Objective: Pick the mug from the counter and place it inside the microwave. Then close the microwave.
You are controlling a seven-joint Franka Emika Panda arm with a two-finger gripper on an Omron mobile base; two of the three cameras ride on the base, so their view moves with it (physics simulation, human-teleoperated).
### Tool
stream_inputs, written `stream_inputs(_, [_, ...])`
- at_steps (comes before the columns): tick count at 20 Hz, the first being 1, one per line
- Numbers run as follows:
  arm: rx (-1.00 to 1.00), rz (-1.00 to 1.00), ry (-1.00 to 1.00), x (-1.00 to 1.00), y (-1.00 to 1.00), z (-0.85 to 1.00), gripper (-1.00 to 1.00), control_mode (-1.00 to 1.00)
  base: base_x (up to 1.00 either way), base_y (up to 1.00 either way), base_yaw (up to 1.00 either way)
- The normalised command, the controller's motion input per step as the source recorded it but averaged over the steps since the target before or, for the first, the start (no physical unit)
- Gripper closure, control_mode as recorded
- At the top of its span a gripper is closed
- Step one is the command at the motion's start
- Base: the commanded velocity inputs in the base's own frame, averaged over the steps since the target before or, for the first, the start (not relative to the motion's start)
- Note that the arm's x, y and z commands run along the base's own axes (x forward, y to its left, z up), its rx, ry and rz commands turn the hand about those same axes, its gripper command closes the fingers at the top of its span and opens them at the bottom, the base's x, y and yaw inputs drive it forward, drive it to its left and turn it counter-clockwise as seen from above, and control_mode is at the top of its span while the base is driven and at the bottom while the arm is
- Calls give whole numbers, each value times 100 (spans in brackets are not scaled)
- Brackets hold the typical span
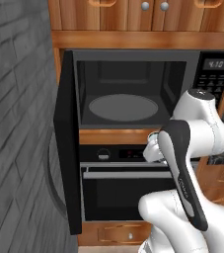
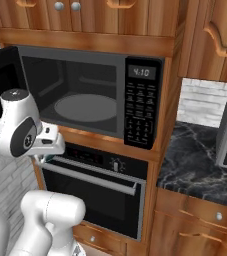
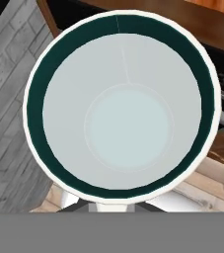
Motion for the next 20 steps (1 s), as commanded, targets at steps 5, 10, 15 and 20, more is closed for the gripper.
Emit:
stream_inputs(5, [0,0,0,4,0,0,100,-100,0,0,0])
stream_inputs(10, [0,-1,0,4,0,0,100,-100,0,0,0])
stream_inputs(15, [0,-9,-8,14,-1,1,100,-100,0,0,0])
stream_inputs(20, [2,-8,-18,0,0,7,100,-100,0,0,0])
